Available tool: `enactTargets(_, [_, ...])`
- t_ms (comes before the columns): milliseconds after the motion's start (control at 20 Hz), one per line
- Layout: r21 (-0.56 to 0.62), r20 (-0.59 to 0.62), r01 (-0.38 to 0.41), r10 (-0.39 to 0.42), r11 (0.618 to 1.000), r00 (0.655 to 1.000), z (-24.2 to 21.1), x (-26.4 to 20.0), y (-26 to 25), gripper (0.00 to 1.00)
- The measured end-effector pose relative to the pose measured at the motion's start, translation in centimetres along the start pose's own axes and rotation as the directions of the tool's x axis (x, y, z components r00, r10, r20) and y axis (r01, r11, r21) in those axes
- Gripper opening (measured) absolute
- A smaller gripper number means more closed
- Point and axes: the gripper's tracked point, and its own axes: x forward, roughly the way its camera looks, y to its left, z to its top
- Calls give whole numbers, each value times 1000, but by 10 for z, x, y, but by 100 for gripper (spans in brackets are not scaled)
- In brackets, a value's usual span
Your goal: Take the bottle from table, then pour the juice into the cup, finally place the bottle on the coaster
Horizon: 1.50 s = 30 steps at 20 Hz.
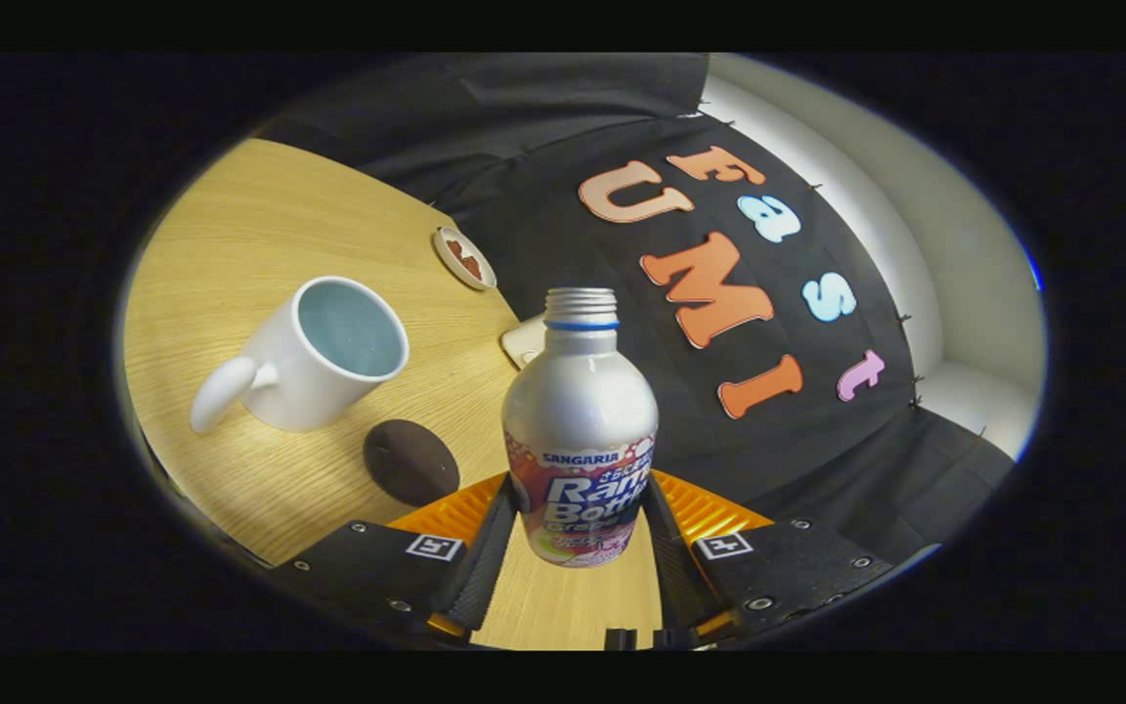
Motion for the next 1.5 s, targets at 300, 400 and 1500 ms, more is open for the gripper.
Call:
enactTargets(300, [-150, 31, 11, -6, 989, 1000, 8, -1, 5, 72])
enactTargets(400, [-188, 30, 16, -11, 982, 999, 7, 0, 6, 72])
enactTargets(1500, [-528, 91, 71, -27, 846, 996, 23, 1, -2, 71])
